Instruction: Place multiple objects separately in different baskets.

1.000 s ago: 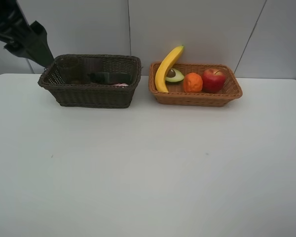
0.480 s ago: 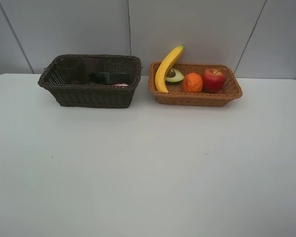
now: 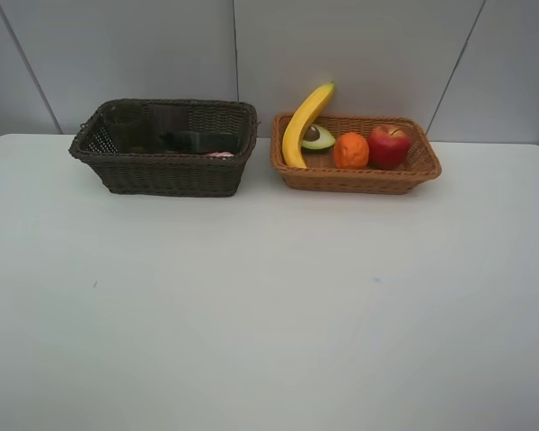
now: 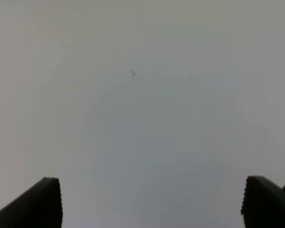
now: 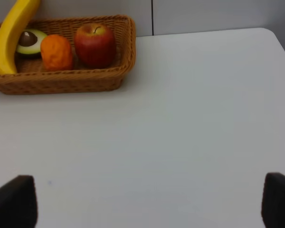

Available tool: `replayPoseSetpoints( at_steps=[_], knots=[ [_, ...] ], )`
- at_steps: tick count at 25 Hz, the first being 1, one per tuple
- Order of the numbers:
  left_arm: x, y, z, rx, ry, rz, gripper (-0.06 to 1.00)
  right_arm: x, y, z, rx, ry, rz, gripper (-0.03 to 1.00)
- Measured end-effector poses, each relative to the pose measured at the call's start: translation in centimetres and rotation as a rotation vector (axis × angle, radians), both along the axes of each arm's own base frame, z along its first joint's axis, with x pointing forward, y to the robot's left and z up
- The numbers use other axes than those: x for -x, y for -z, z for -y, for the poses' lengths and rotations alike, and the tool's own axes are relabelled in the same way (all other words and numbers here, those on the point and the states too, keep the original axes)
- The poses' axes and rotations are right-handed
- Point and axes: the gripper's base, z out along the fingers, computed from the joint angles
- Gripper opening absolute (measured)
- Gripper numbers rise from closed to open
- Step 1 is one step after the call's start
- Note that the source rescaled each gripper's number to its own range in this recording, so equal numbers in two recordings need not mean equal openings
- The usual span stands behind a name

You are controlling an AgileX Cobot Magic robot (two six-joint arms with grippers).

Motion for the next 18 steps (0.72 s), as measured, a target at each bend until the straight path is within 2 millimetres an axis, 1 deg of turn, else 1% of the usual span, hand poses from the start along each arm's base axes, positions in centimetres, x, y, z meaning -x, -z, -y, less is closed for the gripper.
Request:
replayPoseSetpoints(
  at_steps=[7,18],
  knots=[
    [1.0,2.6,-0.2,0.032,0.004,0.018,1.00,0.0,0.0,0.0,0.000,0.000,0.000,1.00],
    [2.3,2.2,-0.7,0.100,0.007,0.112,1.00,0.0,0.0,0.0,0.000,0.000,0.000,1.00]
  ],
)
